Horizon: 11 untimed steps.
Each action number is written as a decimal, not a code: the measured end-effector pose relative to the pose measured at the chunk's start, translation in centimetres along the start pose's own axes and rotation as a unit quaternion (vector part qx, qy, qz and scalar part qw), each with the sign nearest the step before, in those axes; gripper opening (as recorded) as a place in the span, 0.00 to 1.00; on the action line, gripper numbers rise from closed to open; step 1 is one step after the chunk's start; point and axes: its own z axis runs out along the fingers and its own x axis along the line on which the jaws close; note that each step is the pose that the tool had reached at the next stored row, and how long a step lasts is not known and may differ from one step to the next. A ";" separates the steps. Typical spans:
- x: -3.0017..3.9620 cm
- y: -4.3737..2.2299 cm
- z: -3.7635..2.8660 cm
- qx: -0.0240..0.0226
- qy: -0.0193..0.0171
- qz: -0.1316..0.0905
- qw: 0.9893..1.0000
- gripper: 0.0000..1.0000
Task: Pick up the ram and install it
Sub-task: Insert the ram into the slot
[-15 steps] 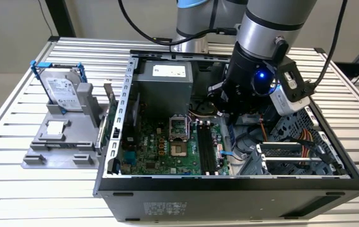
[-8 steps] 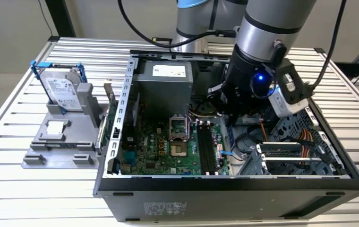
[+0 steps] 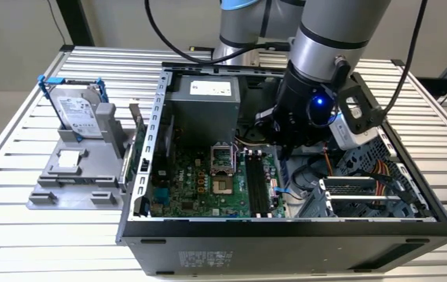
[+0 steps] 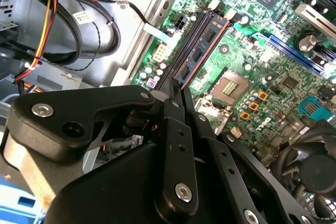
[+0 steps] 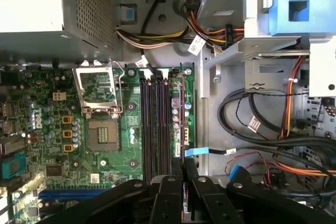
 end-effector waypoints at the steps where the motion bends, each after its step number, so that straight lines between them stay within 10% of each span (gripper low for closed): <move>1: 0.04 0.00 0.07 0.000 0.000 0.000 1.000 0.00; 11: 0.13 0.00 1.48 0.000 0.000 0.000 1.000 0.00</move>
